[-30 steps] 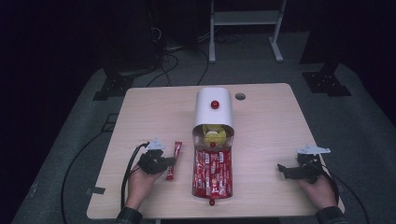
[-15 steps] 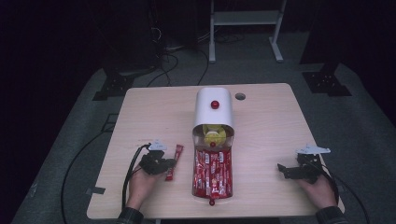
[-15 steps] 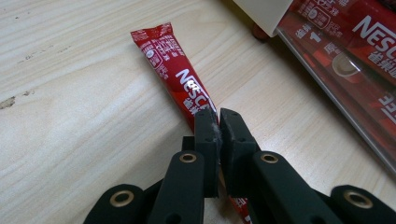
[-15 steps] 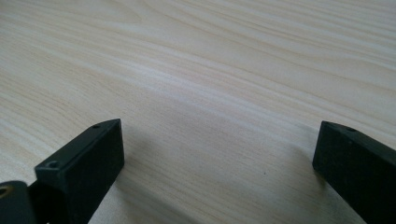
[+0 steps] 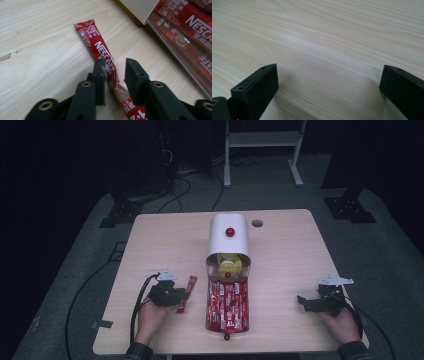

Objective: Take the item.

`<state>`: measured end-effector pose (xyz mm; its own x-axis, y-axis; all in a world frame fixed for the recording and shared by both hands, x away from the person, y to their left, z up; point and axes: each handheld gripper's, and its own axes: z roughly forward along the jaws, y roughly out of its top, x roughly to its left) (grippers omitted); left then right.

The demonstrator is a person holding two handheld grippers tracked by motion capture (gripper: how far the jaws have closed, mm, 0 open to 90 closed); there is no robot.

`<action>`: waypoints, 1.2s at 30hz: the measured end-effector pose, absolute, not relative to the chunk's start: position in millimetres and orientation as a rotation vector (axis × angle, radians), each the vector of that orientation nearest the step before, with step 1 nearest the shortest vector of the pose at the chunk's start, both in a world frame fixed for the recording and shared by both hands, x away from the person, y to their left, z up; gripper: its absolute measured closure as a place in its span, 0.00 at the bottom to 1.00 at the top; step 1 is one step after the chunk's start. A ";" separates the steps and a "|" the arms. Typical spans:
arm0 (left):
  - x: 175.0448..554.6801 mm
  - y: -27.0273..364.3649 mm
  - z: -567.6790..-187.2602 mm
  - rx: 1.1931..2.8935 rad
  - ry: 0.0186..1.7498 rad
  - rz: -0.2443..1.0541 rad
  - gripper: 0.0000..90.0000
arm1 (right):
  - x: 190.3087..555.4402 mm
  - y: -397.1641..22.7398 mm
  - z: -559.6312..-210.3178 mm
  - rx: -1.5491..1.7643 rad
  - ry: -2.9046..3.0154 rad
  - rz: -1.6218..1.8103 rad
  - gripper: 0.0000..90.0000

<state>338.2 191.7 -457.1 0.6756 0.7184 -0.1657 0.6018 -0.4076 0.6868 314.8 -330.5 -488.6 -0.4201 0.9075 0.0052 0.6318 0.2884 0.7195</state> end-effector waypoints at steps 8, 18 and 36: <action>337.5 203.4 -454.5 2.120 1.029 0.204 0.52 | 314.8 -330.5 -488.6 1.382 2.157 0.920 0.02; 336.7 216.8 -452.2 2.104 1.057 0.262 0.22 | 314.8 -330.5 -488.6 1.382 2.157 0.920 0.01; 335.1 249.9 -458.2 2.118 1.093 0.358 0.00 | 314.8 -330.5 -488.5 1.382 2.157 0.920 0.02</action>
